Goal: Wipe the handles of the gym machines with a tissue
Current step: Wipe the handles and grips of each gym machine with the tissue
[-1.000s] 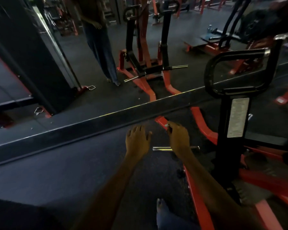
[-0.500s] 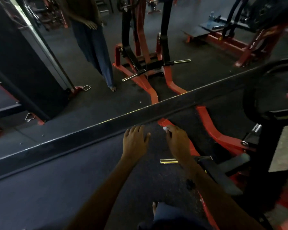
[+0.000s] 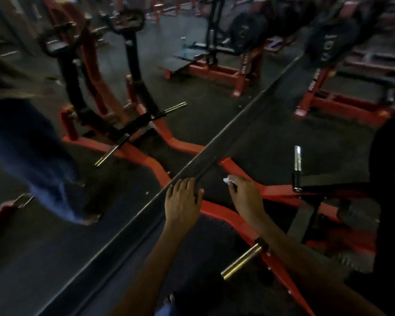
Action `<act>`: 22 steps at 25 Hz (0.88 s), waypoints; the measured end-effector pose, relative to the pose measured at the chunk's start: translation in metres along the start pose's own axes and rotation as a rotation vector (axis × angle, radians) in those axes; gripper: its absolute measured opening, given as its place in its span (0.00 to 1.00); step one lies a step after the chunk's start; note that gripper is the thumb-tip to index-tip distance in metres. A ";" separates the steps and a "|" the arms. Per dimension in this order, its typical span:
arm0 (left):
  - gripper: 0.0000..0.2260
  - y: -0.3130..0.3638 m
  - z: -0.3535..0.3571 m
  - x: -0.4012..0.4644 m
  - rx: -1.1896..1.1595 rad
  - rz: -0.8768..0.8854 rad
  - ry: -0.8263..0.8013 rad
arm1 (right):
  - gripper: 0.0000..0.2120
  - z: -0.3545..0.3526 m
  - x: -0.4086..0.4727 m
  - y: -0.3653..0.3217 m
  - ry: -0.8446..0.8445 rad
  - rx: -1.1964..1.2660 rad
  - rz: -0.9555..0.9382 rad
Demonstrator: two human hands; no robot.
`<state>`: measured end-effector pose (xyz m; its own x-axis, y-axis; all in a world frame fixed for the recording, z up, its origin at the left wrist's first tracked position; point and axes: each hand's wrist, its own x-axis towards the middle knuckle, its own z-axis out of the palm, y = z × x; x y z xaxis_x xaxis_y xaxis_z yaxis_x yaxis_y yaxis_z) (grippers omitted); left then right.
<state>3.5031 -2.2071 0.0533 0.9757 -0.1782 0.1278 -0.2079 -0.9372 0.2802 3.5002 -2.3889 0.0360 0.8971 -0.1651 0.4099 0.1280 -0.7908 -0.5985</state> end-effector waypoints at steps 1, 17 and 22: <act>0.23 -0.009 0.002 0.024 0.013 0.072 -0.010 | 0.08 0.003 0.011 -0.003 0.051 -0.022 0.047; 0.22 0.111 0.048 0.240 -0.255 1.087 -0.095 | 0.07 -0.049 0.083 0.031 0.629 -0.418 0.728; 0.23 0.182 0.057 0.280 -0.308 1.308 -0.098 | 0.08 -0.080 0.096 0.050 0.702 -0.456 0.909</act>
<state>3.7424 -2.4445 0.0860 0.0488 -0.9153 0.3997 -0.9773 0.0388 0.2082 3.5594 -2.4917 0.1003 0.1443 -0.9310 0.3354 -0.7084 -0.3339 -0.6219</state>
